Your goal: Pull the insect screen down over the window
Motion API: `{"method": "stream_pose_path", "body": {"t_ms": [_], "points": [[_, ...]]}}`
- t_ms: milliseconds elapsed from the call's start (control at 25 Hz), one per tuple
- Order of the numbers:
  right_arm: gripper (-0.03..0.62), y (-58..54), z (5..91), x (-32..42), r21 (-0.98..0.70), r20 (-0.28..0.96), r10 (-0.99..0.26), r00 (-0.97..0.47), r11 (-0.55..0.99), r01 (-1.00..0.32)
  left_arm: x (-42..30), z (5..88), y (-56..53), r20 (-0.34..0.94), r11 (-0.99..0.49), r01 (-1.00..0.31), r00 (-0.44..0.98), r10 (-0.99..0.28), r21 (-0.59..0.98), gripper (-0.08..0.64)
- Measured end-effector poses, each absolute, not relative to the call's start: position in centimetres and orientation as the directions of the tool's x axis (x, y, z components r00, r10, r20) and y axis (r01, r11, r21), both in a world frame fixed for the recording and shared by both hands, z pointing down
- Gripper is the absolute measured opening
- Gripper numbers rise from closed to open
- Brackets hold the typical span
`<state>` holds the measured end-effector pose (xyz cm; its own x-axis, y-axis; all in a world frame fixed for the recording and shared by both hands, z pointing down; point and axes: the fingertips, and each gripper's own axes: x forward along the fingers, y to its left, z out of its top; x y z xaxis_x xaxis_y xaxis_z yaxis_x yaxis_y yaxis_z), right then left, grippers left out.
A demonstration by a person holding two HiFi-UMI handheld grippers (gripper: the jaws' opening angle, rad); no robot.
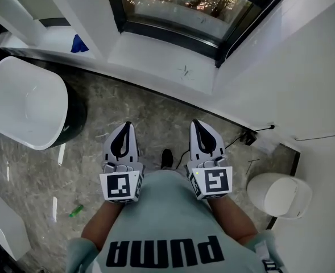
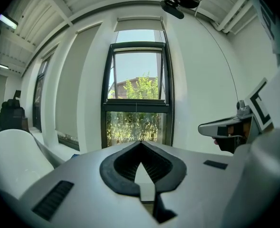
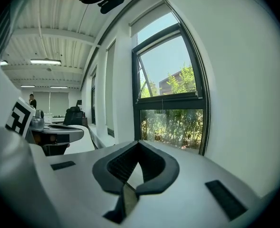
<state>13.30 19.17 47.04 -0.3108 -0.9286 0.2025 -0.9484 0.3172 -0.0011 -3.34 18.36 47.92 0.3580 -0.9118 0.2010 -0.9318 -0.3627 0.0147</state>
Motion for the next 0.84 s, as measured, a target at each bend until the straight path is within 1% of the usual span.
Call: {"method": "stream_pose_path", "body": {"t_ms": [840], "points": [[0.005,18.1,46.4,14.2,-0.002,0.174,-0.924,-0.340,0.345,-0.939,-1.7,46.7,17.7,0.176,-0.357,-0.934,0.351,-0.920,-0.003,0.012]]}}
